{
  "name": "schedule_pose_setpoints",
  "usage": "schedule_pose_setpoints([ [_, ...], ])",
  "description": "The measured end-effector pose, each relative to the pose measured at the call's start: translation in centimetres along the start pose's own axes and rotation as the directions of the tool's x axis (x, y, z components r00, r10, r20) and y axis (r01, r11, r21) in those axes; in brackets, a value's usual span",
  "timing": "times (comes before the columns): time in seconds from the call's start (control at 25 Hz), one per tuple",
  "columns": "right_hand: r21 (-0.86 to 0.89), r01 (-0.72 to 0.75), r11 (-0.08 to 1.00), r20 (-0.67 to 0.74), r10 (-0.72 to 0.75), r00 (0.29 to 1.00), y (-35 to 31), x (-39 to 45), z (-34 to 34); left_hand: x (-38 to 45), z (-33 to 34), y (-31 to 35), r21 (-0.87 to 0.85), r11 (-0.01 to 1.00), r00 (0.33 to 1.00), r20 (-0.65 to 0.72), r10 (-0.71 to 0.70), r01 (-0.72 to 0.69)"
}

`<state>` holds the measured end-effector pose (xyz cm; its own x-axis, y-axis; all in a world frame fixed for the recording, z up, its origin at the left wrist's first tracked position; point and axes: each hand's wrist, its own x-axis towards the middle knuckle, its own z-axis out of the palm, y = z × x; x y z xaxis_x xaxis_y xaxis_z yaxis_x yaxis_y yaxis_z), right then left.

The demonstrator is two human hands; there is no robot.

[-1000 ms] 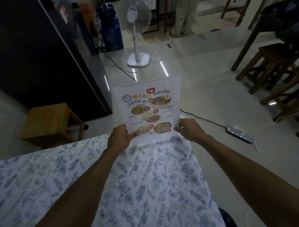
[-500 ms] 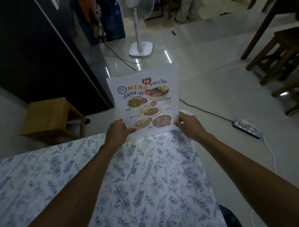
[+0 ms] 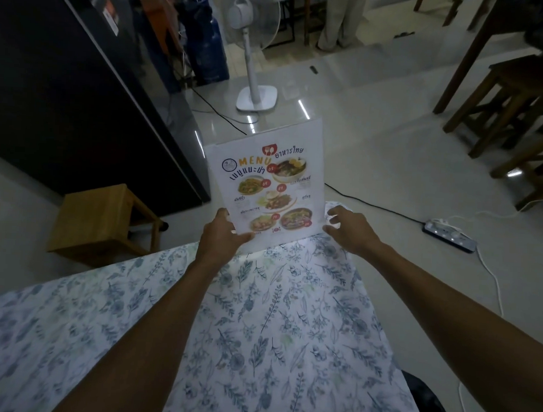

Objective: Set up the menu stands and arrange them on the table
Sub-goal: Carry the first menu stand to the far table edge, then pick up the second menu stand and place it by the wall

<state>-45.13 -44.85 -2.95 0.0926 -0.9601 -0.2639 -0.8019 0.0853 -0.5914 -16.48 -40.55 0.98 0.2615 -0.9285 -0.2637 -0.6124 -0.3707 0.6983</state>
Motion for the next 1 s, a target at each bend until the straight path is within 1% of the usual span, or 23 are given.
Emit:
schedule_pose_setpoints([
  [0.2,-0.007,-0.054,0.999,-0.060,0.054,0.997,-0.5,-3.4,-1.2,-2.5,-1.6,0.1,-0.001,1.000,1.000,0.007,0.002,-0.002],
  [0.32,-0.014,-0.082,0.997,-0.078,0.081,0.994,-1.3,-6.5,-1.8,-5.3,-3.0,0.0,0.006,1.000,1.000,0.004,0.031,-0.031],
  [0.48,-0.019,-0.073,0.997,-0.106,0.070,0.992,-4.5,-12.1,-1.6,-10.4,-6.5,-0.9,-0.014,0.998,0.998,-0.007,0.068,-0.068],
  [0.6,-0.037,-0.038,0.999,-0.130,0.033,0.991,-8.1,-17.3,-0.5,-15.3,-9.4,-2.7,-0.018,0.994,0.994,-0.014,0.110,-0.111],
  [0.76,-0.050,0.031,0.998,-0.175,-0.039,0.984,-13.9,-26.6,3.3,-24.1,-14.4,-7.1,-0.019,0.983,0.983,-0.017,0.183,-0.184],
  [0.88,-0.023,0.065,0.998,-0.147,-0.067,0.987,-18.8,-33.1,7.4,-31.1,-18.2,-11.5,-0.036,0.980,0.980,-0.049,0.193,-0.195],
  [0.92,-0.012,0.078,0.997,-0.129,-0.079,0.988,-20.3,-34.8,8.8,-33.0,-19.2,-13.1,-0.017,0.981,0.980,-0.052,0.191,-0.193],
  [1.0,0.010,0.133,0.991,-0.091,-0.132,0.987,-24.2,-38.0,12.1,-36.4,-21.9,-16.8,0.074,0.978,0.979,-0.058,0.198,-0.193],
])
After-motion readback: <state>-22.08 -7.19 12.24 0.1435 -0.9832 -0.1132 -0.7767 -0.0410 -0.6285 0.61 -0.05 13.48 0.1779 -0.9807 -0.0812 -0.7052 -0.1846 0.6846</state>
